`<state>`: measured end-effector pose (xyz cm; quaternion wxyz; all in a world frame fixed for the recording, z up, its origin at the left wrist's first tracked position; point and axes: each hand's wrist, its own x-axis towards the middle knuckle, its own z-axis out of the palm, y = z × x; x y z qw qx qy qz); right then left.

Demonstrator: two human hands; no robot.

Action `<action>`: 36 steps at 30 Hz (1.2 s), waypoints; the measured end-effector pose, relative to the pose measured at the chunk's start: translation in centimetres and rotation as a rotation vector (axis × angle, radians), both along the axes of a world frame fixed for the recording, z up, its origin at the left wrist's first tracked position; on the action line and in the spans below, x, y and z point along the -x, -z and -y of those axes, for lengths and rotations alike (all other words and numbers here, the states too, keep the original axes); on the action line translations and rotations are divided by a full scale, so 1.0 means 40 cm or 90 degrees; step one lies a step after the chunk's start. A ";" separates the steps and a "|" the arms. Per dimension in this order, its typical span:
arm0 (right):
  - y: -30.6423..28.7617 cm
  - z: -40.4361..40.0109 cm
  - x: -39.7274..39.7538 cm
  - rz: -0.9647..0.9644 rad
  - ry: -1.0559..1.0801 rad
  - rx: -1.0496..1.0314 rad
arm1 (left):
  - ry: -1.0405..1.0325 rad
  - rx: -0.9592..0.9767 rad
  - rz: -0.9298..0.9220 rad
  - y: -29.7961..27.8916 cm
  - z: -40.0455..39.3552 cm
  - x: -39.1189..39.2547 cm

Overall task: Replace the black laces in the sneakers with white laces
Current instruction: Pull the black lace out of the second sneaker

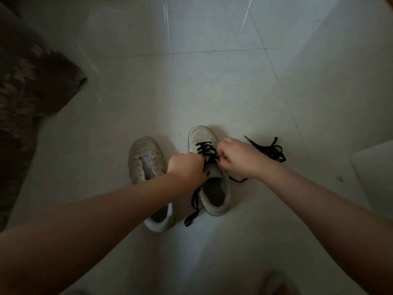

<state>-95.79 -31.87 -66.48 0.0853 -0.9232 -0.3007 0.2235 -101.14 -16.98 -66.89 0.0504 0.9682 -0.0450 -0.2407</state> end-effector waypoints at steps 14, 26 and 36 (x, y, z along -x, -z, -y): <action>0.057 0.047 0.024 -0.527 0.523 -0.381 | 0.164 -0.090 0.052 0.006 -0.014 -0.010; 0.057 0.050 0.084 -0.094 0.425 -0.187 | 0.077 0.088 0.174 0.008 -0.018 0.029; 0.051 0.059 0.067 -0.085 0.379 -0.181 | -0.086 0.166 0.072 0.034 0.063 0.036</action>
